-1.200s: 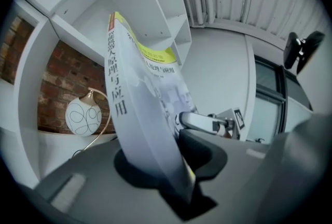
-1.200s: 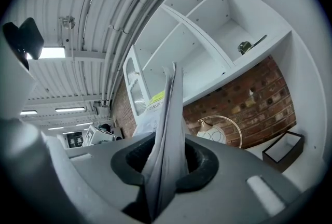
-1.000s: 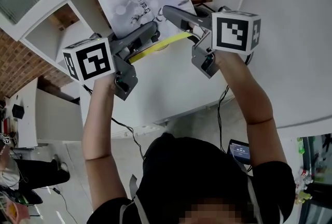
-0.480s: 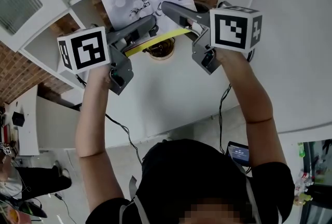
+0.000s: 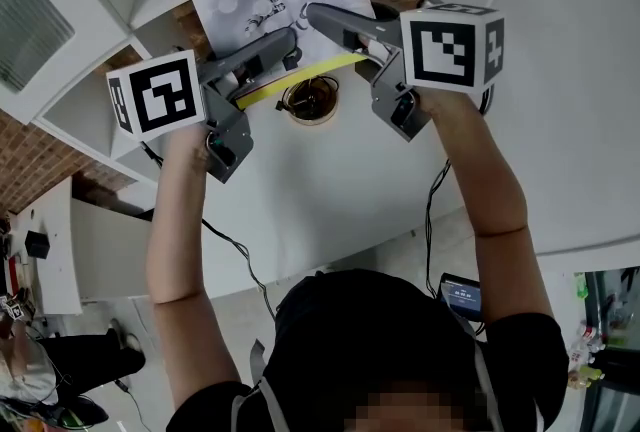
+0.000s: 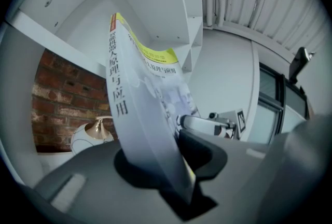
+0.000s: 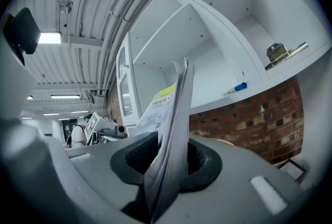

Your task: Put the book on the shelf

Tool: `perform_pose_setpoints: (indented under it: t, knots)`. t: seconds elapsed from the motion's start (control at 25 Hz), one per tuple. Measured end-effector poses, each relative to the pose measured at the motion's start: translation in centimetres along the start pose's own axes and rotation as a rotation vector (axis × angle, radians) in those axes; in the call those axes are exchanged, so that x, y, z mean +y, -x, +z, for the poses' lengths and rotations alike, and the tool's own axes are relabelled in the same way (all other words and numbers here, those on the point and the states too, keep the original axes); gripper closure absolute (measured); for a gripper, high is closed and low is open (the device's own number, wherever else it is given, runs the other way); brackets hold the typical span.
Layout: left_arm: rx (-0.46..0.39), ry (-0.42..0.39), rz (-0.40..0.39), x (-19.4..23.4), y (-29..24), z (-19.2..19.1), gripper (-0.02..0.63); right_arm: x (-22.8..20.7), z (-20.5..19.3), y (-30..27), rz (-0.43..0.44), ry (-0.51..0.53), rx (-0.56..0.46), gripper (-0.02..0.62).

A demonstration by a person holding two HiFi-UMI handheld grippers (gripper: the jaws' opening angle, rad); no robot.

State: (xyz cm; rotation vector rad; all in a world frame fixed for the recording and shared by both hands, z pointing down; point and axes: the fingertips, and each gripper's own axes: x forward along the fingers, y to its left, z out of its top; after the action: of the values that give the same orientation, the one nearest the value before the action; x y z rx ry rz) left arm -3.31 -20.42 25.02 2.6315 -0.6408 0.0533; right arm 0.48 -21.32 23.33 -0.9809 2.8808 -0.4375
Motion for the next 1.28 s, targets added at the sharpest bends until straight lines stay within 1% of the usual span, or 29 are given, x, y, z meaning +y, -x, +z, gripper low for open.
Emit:
perform_pose_setpoints:
  t: [0.2, 0.32, 0.4, 0.52, 0.72, 0.88, 1.08, 1.28]
  knots:
    - [-0.004, 0.024, -0.031, 0.2, -0.2, -0.1, 0.483, 0.1, -0.2, -0.1, 0.037, -0.015, 0.031, 0.5]
    - [-0.003, 0.025, -0.034, 0.2, -0.3, -0.2, 0.483, -0.1, -0.2, -0.1, 0.032, -0.02, 0.023, 0.499]
    - [0.001, 0.022, -0.024, 0.5, -0.2, -0.2, 0.48, -0.2, -0.2, -0.1, 0.034, -0.067, 0.009, 0.506]
    - [0.007, 0.018, -0.014, 0.8, -0.2, -0.3, 0.475, -0.5, -0.1, -0.1, 0.032, -0.173, -0.01, 0.516]
    - [0.026, -0.005, -0.005, 0.9, -0.1, -0.3, 0.463, -0.7, -0.1, 0.0, -0.005, -0.264, -0.013, 0.525]
    - [0.021, -0.053, 0.01, 1.0, -0.2, -0.1, 0.437, -1.6, -0.4, 0.7, -0.063, -0.332, -0.022, 0.529]
    - [-0.012, -0.108, 0.029, 1.3, 0.0, 0.3, 0.395, -1.6, -0.2, 0.4, -0.028, -0.397, -0.033, 0.529]
    - [-0.049, -0.159, 0.087, 3.0, 0.6, 3.0, 0.332, -2.1, 2.0, -1.7, 0.004, -0.458, -0.024, 0.529]
